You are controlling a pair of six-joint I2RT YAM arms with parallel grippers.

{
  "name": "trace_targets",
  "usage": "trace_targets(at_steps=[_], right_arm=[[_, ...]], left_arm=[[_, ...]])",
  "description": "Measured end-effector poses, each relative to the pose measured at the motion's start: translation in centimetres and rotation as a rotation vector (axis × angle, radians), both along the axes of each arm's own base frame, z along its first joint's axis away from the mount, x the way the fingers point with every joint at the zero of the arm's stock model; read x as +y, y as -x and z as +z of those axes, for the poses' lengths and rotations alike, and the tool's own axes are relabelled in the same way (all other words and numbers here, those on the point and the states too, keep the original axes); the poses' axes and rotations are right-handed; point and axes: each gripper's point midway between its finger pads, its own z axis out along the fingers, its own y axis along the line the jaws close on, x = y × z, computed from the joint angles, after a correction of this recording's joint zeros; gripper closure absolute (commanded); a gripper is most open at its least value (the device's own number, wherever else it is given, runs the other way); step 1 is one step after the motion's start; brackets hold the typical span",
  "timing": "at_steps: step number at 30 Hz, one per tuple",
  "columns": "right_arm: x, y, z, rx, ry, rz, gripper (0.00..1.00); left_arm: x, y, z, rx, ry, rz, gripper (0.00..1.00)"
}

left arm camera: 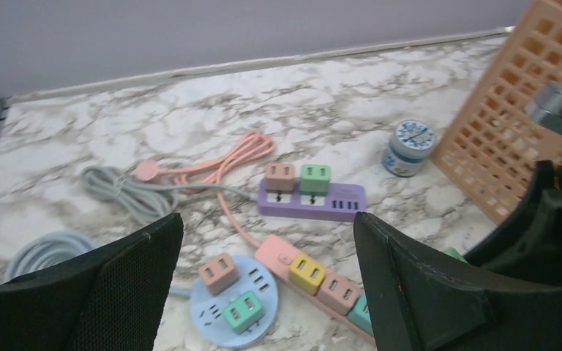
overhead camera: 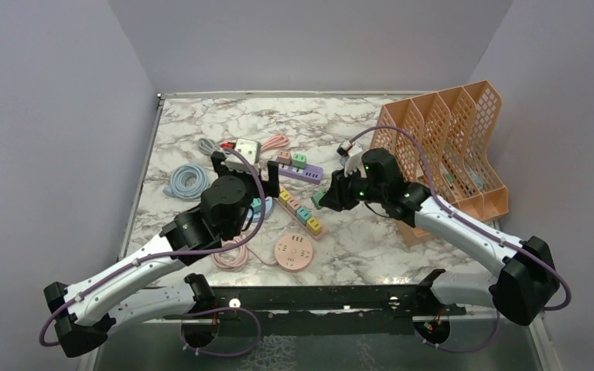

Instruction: Insert the plug

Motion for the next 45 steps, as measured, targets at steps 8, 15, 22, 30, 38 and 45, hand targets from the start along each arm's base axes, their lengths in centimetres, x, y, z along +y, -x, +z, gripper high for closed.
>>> trace_targets(at_steps=[8, 15, 22, 30, 38, 45], right_arm=[[4.8, 4.2, -1.8, -0.066, 0.068, 0.253, 0.99], [7.7, 7.3, -4.4, -0.121, 0.173, 0.442, 0.99], [9.0, 7.8, -6.6, -0.15, 0.293, 0.525, 0.99], [9.0, 10.2, -8.2, -0.106, 0.374, 0.606, 0.99], [8.5, 11.8, -8.8, -0.078, 0.408, 0.643, 0.99], [8.9, 11.9, -9.3, -0.077, 0.409, 0.64, 0.99]], left_arm=[[6.4, 0.8, -1.7, 0.008, -0.028, 0.227, 0.1], [9.4, 2.1, -0.9, -0.048, 0.068, 0.28, 0.1], [9.8, 2.3, -0.7, -0.067, 0.109, 0.283, 0.1], [9.5, 2.2, -1.0, -0.059, 0.105, 0.284, 0.1], [9.4, 2.1, -1.2, -0.056, 0.104, 0.284, 0.1], [9.2, 2.0, -1.5, -0.051, 0.095, 0.283, 0.1]])
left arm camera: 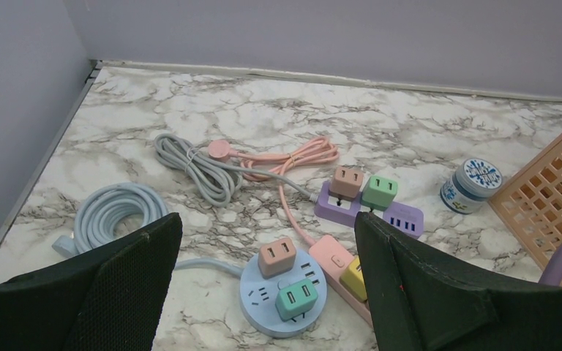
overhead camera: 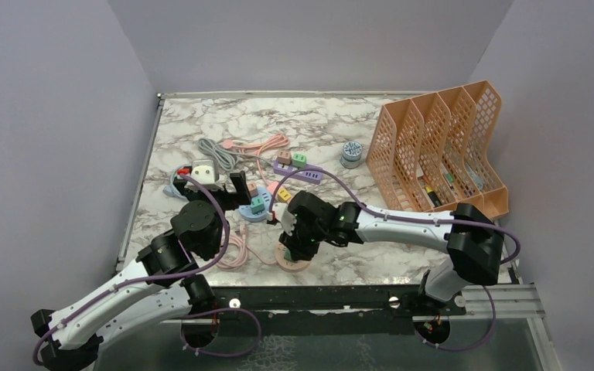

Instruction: Insert the plug

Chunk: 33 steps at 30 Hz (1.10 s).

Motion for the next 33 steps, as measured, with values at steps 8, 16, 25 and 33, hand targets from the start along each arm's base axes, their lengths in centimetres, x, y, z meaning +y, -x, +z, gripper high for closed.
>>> trace_targets(at_steps=[8, 16, 25, 33], right_arm=[[0.2, 0.1, -0.4, -0.015, 0.011, 0.001, 0.99], [1.2, 0.2, -1.3, -0.093, 0.036, -0.027, 0.99], [4.5, -0.5, -2.0, -0.114, -0.001, -0.084, 0.99], [6.6, -1.0, -2.6, -0.079, 0.043, -0.156, 0.99]], left_arm=[[-0.1, -0.1, 0.0, -0.001, 0.001, 0.0, 0.1], [1.0, 0.0, -0.4, 0.01, 0.017, 0.07, 0.1], [3.8, 0.8, -0.3, -0.014, 0.085, 0.171, 0.1], [4.6, 0.9, -0.4, -0.015, 0.091, 0.218, 0.1]])
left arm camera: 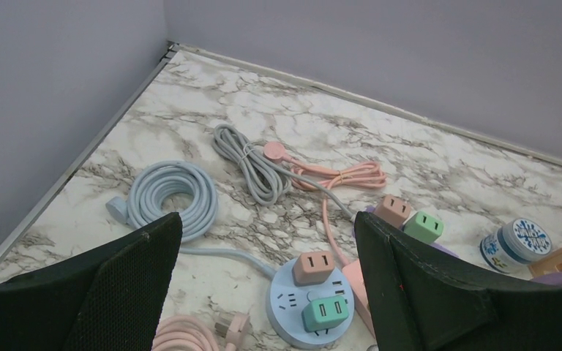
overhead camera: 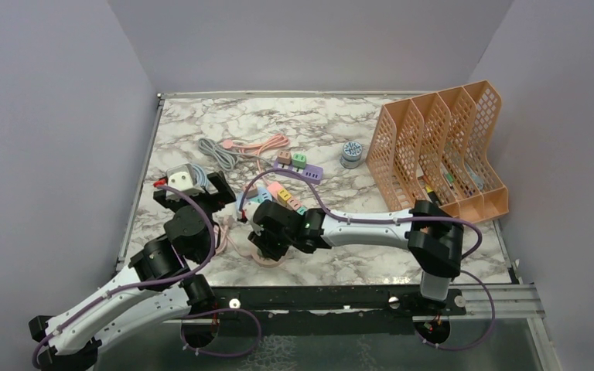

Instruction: Insert the plug

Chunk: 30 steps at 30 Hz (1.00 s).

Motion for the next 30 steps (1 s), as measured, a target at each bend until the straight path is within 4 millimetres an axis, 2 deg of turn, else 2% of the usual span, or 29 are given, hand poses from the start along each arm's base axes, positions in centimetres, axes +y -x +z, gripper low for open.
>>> trace_targets(at_steps=[4, 10, 15, 30], right_arm=[[0.0, 0.0, 0.0, 0.016, 0.038, -0.028, 0.99], [-0.1, -0.3, 1.2, 0.01, 0.093, -0.081, 0.99], [-2.3, -0.3, 1.4, 0.006, 0.2, -0.106, 0.99], [-2.8, -0.2, -0.4, 0.02, 0.316, -0.088, 0.99]], left_arm=[[0.5, 0.1, 0.9, -0.005, 0.009, 0.027, 0.1], [1.5, 0.6, 4.3, -0.036, 0.061, 0.042, 0.1], [2.0, 1.0, 6.8, -0.06, 0.092, 0.04, 0.1], [1.4, 0.8, 9.4, -0.061, 0.056, 0.01, 0.1]])
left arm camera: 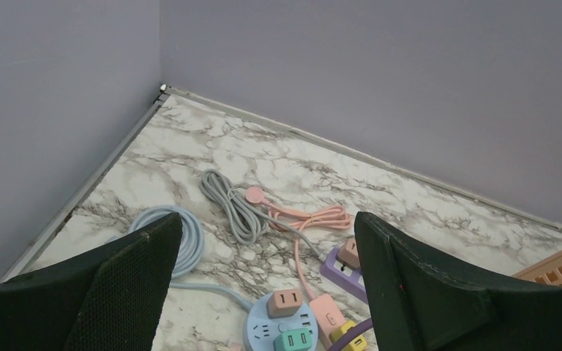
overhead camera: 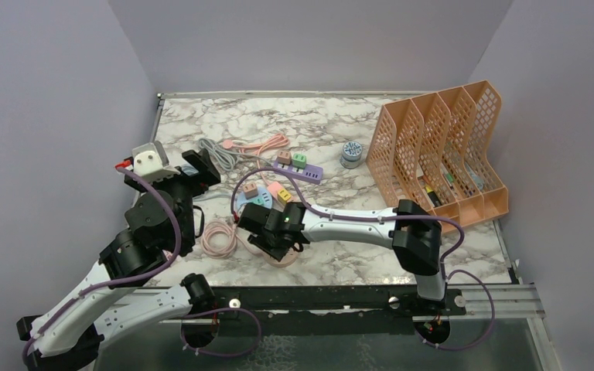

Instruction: Insert the plug

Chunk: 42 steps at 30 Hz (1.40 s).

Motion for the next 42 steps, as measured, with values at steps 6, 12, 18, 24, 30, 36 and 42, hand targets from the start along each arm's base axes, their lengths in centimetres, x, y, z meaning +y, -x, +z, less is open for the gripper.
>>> trace_targets(at_steps=[6, 12, 18, 24, 30, 36, 42], right_arm=[[0.0, 0.0, -0.1, -0.008, 0.004, -0.008, 0.94], [0.7, 0.0, 1.1, -0.007, -0.046, -0.033, 0.45], [0.3, 0.4, 1.1, 0.018, -0.091, -0.053, 0.19], [-0.8, 0.6, 9.1, -0.064, -0.37, -0.076, 0.15], [-5.8, -0.9, 15.7, -0.242, -0.598, -0.23, 0.15], [-15.6, -2.9, 23.2, -0.48, -0.768, -0.48, 0.15], [-24.7, -3.4, 32.5, -0.689, -0.968, -0.63, 0.15]], left_arm=[[-0.5, 0.0, -0.2, 0.006, -0.005, -0.028, 0.1], [-1.9, -0.1, -1.4, 0.027, -0.003, -0.104, 0.09], [-2.8, 0.2, -1.8, 0.034, 0.005, -0.172, 0.07], [-3.2, 0.5, -2.1, 0.043, -0.003, -0.216, 0.06], [-3.5, 0.7, -2.3, 0.052, -0.025, -0.254, 0.03], [-4.4, 1.1, -2.3, 0.052, -0.04, -0.321, 0.03], [-4.8, 1.2, -0.8, 0.037, -0.103, -0.368, 0.03]])
